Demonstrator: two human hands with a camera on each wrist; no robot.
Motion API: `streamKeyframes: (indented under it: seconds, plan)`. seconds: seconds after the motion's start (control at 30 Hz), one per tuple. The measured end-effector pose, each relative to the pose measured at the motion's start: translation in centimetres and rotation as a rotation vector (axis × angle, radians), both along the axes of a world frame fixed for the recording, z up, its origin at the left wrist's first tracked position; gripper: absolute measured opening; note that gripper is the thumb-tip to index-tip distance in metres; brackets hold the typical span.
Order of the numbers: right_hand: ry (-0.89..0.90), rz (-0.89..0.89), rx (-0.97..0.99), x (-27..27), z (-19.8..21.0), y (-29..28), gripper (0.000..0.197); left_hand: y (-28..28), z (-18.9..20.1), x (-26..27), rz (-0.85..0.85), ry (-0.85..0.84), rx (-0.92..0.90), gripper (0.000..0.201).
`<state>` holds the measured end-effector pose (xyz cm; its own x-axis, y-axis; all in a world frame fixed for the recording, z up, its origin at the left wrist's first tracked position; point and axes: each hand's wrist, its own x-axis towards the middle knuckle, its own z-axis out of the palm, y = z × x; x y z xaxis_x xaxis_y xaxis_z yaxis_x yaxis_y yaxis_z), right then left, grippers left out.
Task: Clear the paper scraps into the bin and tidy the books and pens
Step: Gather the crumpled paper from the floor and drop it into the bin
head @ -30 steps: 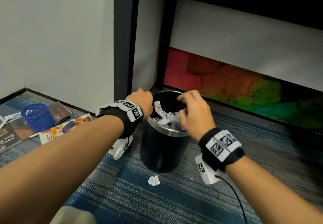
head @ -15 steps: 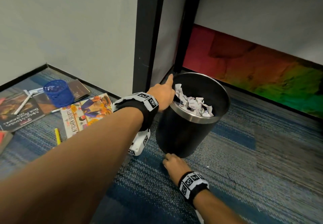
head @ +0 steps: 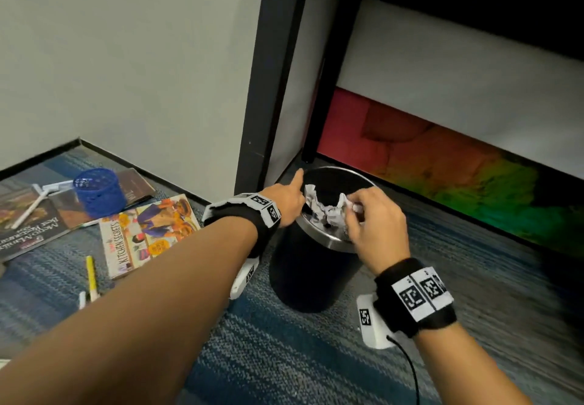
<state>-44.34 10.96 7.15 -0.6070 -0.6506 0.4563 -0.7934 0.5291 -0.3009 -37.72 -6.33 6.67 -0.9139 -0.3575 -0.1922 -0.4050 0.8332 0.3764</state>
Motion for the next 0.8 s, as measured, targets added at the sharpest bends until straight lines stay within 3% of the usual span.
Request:
streamKeyframes:
  seconds: [0.07, 0.1, 0.23, 0.33, 0.47, 0.63, 0.8]
  plan:
    - [-0.174, -0.053, 0.335, -0.7, 0.1, -1.0, 0.046, -0.4, 0.6, 0.6, -0.083, -0.057, -0.037, 0.057]
    - [-0.190, -0.043, 0.349, -0.4, 0.1, -1.4, 0.051, -0.7, 1.1, 1.1, -0.125, -0.089, -0.057, 0.056]
    - [0.006, 0.098, 0.023, 3.1, 1.0, -4.7, 0.024, -4.0, 2.8, 5.5, -0.098, -0.089, -0.097, 0.051]
    - [0.103, 0.330, -0.026, 7.5, 2.1, -10.2, 0.012, -8.6, 4.5, 11.4, -0.062, -0.083, -0.212, 0.046]
    - [0.163, 0.543, 0.138, 14.5, 2.3, -19.7, 0.013, -16.8, 5.9, 23.6, 0.075, -0.181, -0.354, 0.033]
    - [0.197, 0.745, 0.445, 25.2, 0.7, -31.6, 0.018, -26.2, 5.9, 42.6, 0.448, -0.285, -0.275, 0.025]
    - [0.218, 0.847, 0.770, 35.2, 0.0, -40.6, 0.018, -31.7, 2.6, 56.0, 0.669, -0.233, -0.077, 0.023]
